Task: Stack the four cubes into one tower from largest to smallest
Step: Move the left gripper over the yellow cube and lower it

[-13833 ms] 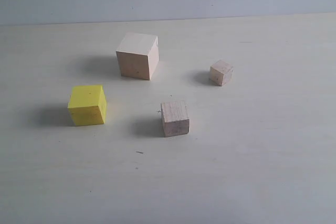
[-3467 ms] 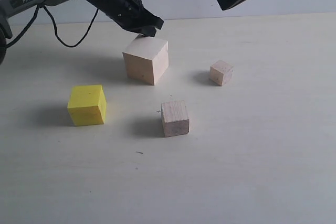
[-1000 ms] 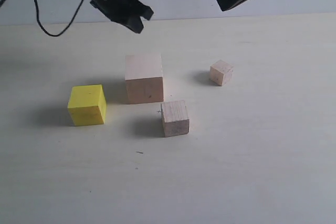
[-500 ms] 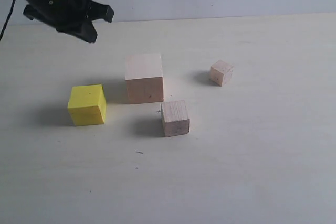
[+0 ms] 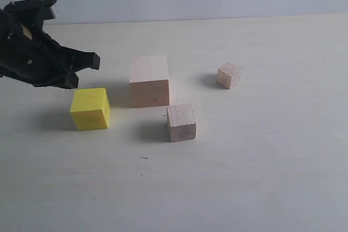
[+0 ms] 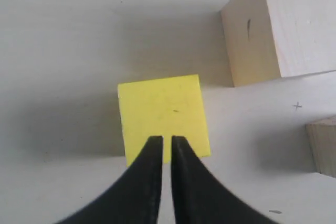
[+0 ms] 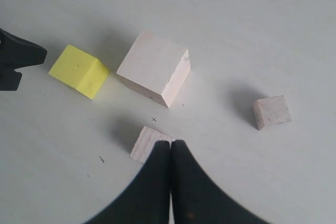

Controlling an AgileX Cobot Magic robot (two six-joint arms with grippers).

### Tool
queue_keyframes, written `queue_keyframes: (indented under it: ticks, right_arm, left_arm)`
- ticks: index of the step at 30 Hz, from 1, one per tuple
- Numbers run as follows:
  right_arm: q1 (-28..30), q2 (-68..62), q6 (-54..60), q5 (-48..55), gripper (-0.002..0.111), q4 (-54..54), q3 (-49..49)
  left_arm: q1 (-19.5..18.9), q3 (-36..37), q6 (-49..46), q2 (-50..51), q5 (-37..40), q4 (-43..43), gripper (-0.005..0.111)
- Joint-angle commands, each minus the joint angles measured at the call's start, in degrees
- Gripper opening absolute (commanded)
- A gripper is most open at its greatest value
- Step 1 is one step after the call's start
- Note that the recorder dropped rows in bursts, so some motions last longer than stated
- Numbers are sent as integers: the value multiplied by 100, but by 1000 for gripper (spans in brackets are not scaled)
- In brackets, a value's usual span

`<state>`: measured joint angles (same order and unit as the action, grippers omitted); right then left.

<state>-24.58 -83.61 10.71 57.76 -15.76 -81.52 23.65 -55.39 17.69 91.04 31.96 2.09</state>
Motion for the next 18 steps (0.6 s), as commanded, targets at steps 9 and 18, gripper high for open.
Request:
queue_keyframes:
  ticks: [9,18]
  right_arm:
    - [-7,33,85,-3,0,-78,-51]
    - [-7,33,133,-3,0,-78,-51]
  left_arm:
    - [31,-408,226,611,443,82,77]
    - [31,-408,241,1195,33,470,77]
